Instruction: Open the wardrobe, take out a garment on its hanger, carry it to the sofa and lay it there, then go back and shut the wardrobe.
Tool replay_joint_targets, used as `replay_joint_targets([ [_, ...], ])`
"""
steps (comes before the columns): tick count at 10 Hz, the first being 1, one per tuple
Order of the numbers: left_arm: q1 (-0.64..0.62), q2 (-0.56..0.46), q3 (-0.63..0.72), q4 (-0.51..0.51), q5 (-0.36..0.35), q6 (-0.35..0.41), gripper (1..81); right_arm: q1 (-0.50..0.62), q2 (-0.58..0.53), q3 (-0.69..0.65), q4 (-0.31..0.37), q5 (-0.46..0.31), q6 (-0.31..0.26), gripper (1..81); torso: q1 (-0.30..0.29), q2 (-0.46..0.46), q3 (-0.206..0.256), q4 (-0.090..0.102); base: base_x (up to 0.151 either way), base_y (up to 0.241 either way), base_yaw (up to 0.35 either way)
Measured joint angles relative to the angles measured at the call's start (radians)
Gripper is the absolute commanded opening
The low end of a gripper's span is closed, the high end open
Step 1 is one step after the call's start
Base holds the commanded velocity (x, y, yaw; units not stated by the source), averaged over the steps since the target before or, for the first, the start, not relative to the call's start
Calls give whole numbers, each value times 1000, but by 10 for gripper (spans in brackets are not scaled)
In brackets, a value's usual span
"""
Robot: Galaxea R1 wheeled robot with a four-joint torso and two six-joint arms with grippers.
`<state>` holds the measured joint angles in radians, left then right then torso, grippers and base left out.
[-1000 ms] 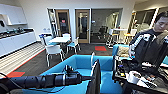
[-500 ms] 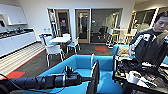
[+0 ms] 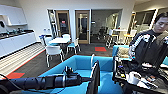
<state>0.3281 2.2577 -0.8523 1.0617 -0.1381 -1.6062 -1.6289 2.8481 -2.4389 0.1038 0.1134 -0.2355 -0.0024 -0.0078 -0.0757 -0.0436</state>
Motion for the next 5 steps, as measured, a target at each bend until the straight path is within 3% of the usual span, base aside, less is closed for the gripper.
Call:
replay_joint_targets([
  [3,-1,2,-4,0,1,0,10,17,0,0,0,6,0,811,3,0,-1,0,87,0,0],
  [5,-2,3,-4,0,1,1,10,13,4,0,-4,5,0,811,2,0,-28,0,87,0,0],
])
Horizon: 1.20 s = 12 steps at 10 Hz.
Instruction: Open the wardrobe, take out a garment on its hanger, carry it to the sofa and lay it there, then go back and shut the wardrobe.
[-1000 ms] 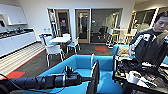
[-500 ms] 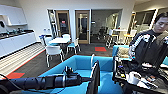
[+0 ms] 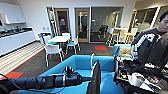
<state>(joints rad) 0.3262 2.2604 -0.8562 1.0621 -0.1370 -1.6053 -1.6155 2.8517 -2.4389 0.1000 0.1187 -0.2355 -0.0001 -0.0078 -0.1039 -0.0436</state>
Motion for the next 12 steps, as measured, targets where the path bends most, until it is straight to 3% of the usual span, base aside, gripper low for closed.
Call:
replay_joint_targets([
  [5,-3,0,-2,0,6,1,10,12,-1,0,-7,9,0,811,1,1,-167,0,87,0,0],
  [12,-9,0,-10,0,1,3,10,20,0,0,-8,12,0,811,2,2,-180,0,79,0,0],
])
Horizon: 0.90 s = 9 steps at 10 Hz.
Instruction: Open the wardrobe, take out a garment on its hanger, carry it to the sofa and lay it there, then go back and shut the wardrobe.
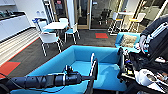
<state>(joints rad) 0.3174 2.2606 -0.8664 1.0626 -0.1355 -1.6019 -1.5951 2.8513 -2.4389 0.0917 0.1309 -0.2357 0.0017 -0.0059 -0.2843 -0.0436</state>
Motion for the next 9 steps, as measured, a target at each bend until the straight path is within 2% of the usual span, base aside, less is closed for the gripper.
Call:
replay_joint_targets([
  [7,9,0,-4,0,0,1,10,1,10,0,-7,0,0,811,0,1,0,2,0,0,0],
  [9,9,5,-23,0,0,1,10,0,10,0,-8,0,0,811,0,1,0,35,0,0,0],
])
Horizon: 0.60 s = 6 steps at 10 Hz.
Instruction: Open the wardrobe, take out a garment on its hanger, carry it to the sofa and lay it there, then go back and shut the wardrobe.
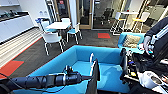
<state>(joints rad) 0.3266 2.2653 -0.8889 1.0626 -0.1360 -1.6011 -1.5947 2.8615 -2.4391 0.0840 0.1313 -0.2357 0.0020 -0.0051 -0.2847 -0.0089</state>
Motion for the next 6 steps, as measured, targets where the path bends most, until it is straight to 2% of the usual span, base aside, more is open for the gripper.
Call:
replay_joint_targets([
  [1,0,1,-18,0,0,0,10,7,0,0,0,0,0,811,0,0,0,13,0,0,0],
  [3,-25,55,-85,-1,10,-5,10,11,0,0,0,0,0,811,0,0,0,15,0,0,0],
  [6,-114,197,-176,-1,2,-38,10,11,0,0,0,-1,0,811,0,0,0,15,0,0,0],
])
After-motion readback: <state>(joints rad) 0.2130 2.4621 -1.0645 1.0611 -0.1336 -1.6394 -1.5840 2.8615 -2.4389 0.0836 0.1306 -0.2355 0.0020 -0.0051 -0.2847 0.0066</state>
